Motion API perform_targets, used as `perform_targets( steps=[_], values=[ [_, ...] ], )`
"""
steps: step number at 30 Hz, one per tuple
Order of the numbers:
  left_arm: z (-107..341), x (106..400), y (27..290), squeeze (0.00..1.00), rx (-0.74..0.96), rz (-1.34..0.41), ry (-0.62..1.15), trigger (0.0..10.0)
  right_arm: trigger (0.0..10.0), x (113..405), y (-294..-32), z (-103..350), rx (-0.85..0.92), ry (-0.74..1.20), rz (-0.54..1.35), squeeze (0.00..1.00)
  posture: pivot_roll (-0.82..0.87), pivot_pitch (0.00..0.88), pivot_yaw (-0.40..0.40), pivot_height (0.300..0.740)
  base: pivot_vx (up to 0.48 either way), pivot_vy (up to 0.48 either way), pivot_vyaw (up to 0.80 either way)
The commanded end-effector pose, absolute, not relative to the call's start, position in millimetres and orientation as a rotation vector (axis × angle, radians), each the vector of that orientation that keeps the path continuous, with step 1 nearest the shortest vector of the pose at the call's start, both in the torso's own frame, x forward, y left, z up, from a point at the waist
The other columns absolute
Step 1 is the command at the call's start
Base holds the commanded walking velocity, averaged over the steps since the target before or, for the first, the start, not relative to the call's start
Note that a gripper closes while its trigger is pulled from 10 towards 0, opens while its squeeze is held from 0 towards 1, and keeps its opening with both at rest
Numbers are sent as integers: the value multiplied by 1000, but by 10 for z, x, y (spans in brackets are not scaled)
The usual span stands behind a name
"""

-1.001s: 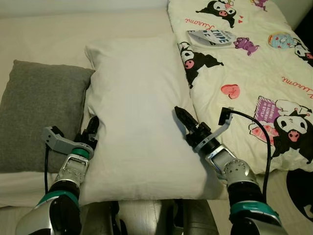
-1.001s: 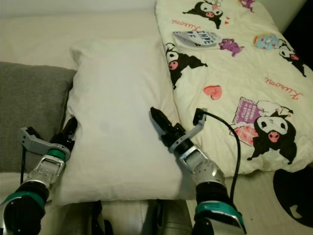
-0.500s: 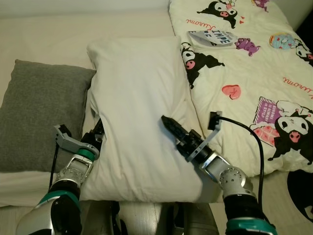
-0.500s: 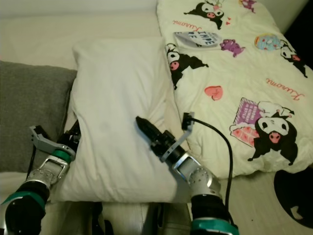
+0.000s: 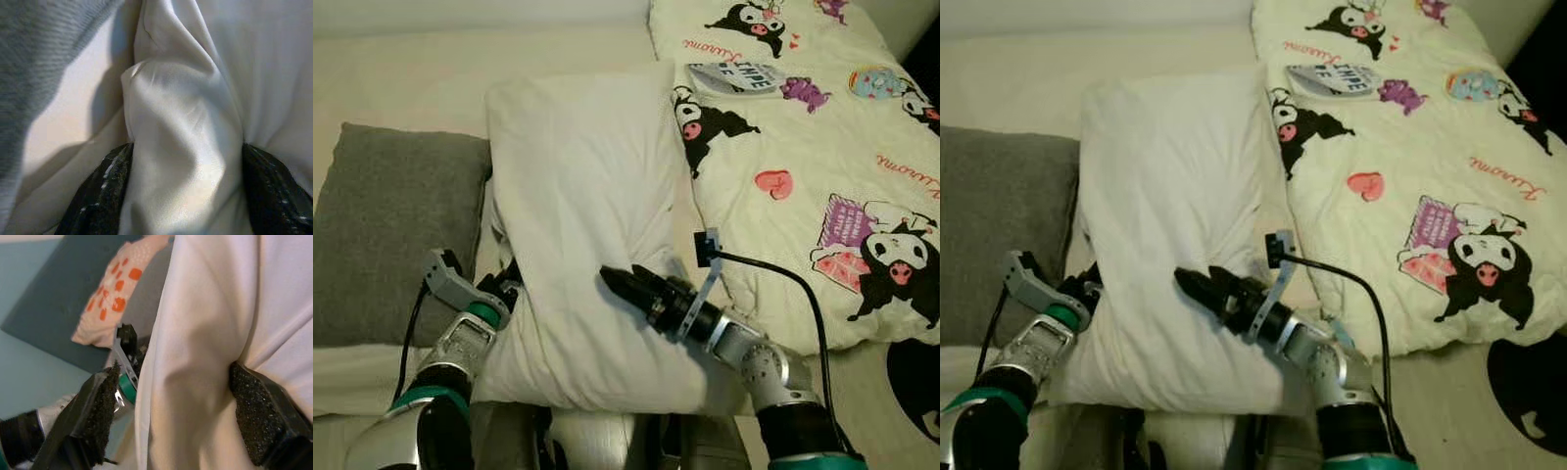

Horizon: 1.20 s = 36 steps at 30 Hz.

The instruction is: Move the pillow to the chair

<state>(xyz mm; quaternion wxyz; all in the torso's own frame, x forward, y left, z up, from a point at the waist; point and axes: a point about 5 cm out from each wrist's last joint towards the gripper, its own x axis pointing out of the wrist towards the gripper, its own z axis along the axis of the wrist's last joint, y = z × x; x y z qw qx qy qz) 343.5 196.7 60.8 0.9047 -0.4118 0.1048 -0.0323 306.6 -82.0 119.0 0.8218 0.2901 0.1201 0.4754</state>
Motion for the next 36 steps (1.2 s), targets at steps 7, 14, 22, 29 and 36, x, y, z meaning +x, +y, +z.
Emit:
perform_targets(
  steps=[7,14,22,29,36],
  values=[
    [438,3331,1919,0,-833,-41,286,0,0,3034,-702,869,494,391,929,0,-62,164,39,592,0,0,0],
    [437,3298,1924,0,-848,-58,220,0,0,3082,-742,814,383,359,809,0,-27,138,27,592,0,0,0],
    [455,3287,1843,0,-733,-103,188,0,0,3088,-741,854,330,287,765,0,-8,97,34,592,0,0,0],
    [502,3323,1837,0,-649,-57,179,0,0,3083,-718,851,277,249,778,0,9,67,36,592,0,0,0],
    [669,3406,1760,0,-590,-104,115,0,0,3124,-738,969,294,179,754,0,21,52,30,592,0,0,0]
  ],
)
